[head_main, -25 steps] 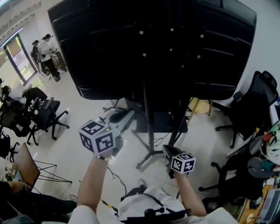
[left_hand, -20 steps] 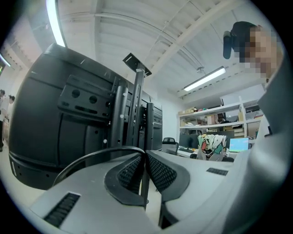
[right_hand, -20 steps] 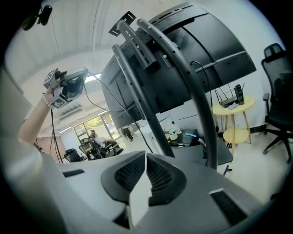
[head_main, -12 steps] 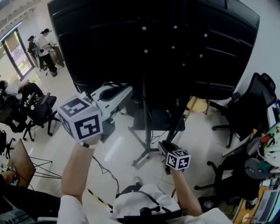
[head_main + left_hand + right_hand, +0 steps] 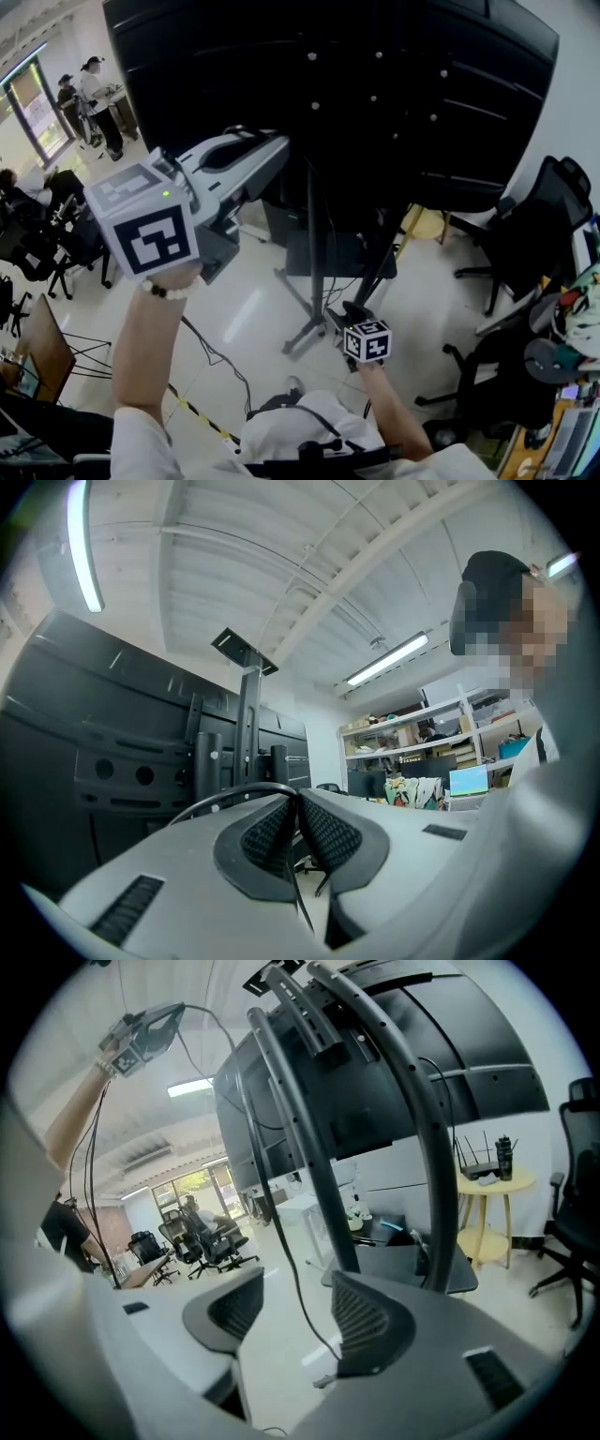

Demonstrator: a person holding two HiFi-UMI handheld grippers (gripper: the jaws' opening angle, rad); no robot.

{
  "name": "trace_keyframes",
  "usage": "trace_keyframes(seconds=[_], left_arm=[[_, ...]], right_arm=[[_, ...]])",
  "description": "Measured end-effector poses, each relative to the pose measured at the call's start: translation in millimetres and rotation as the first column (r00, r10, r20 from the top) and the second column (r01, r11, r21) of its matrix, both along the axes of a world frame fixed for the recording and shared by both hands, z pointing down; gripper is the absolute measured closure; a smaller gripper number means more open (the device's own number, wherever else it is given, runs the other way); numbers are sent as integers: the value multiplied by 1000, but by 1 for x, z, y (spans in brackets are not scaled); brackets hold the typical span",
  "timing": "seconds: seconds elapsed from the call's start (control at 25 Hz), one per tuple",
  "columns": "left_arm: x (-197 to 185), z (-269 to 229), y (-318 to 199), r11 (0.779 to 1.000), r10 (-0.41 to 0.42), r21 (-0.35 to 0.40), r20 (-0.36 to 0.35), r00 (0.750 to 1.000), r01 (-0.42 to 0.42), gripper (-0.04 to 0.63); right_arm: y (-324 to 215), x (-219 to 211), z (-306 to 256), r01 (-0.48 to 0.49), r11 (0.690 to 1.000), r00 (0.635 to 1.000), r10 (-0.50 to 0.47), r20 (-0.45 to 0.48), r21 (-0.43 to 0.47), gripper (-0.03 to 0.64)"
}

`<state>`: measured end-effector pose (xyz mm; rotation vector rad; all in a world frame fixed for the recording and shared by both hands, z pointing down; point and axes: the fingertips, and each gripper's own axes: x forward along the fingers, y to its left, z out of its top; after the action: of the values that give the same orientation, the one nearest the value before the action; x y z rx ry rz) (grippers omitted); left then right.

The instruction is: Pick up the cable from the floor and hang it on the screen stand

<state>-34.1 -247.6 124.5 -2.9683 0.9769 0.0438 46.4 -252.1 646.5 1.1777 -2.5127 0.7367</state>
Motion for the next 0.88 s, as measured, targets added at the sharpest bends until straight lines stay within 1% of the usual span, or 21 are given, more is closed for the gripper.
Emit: trace_keyframes(seconds=[0.16, 0.36, 0.48, 0.72, 0.88], left_arm=[[3, -19, 2, 1000, 11, 29, -3, 1000, -11, 581], [11, -34, 1, 998, 29, 52, 13, 999, -30, 580], [15, -42, -3, 998, 41, 56, 11, 999, -42, 580], [20, -53, -12, 997, 59, 55, 8, 998, -59, 580], [24, -57, -18, 996, 69, 51, 14, 998, -70, 580]], right_arm=[[-9, -3, -3, 1, 999, 1000, 0, -29, 38, 371], [-24, 1, -5, -15, 998, 999, 17, -35, 54, 371], [-34, 3, -8, -23, 998, 999, 25, -36, 60, 385], [-48, 3, -8, -38, 996, 998, 41, -39, 75, 385], [-54, 4, -6, -47, 997, 998, 50, -44, 65, 385]])
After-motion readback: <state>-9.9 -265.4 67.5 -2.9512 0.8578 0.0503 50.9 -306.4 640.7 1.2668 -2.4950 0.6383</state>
